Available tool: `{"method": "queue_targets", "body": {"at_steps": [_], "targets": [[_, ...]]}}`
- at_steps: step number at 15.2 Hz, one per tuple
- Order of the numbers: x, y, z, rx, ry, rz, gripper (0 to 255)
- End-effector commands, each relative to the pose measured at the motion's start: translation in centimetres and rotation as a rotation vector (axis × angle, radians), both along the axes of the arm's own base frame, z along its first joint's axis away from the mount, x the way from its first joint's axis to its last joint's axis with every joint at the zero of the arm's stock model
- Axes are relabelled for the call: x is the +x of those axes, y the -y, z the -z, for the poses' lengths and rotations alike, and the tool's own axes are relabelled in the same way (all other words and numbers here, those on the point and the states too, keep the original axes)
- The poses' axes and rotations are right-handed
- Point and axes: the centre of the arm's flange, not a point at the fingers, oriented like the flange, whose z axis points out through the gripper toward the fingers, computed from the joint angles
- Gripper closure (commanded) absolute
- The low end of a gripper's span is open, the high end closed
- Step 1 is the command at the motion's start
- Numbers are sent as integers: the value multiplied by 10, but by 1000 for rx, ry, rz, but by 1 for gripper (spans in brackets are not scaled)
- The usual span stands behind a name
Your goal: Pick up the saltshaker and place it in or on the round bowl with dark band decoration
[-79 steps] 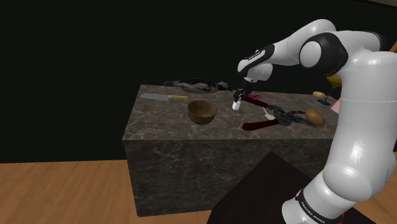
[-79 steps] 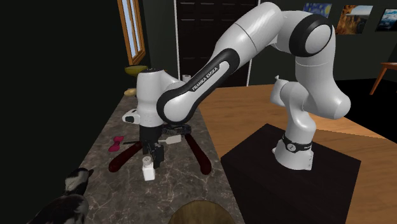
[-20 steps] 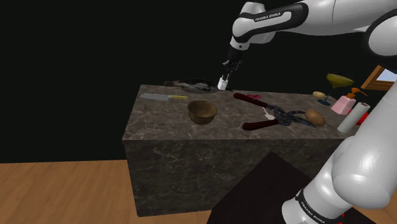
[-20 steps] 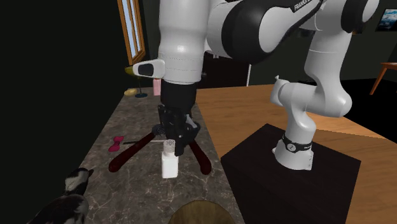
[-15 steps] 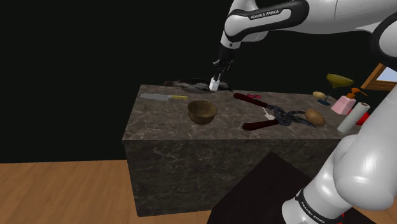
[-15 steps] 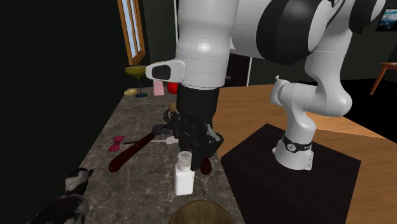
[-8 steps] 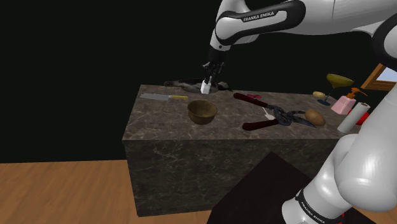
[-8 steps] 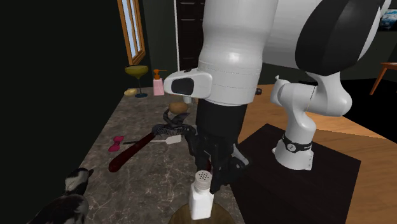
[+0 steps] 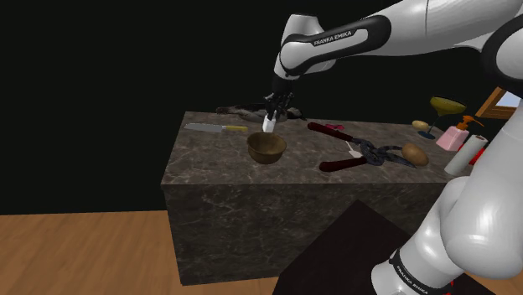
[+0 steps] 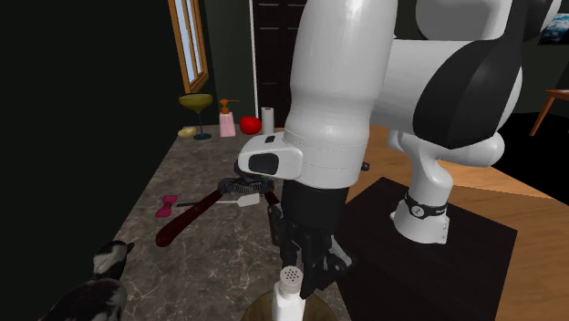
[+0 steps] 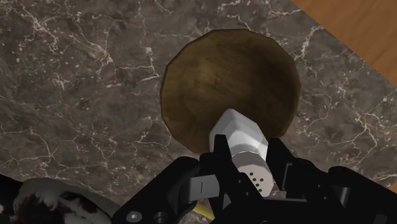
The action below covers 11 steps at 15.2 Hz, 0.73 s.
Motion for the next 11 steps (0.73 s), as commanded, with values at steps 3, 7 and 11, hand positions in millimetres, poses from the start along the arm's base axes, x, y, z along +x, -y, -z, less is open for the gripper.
{"method": "queue_targets", "body": {"at_steps": [3, 7, 11], "targets": [[-1, 0, 21, 0, 1, 0, 255], [-1, 0, 42, 0, 1, 0, 255], [-1, 0, 53, 0, 1, 0, 255]]}}
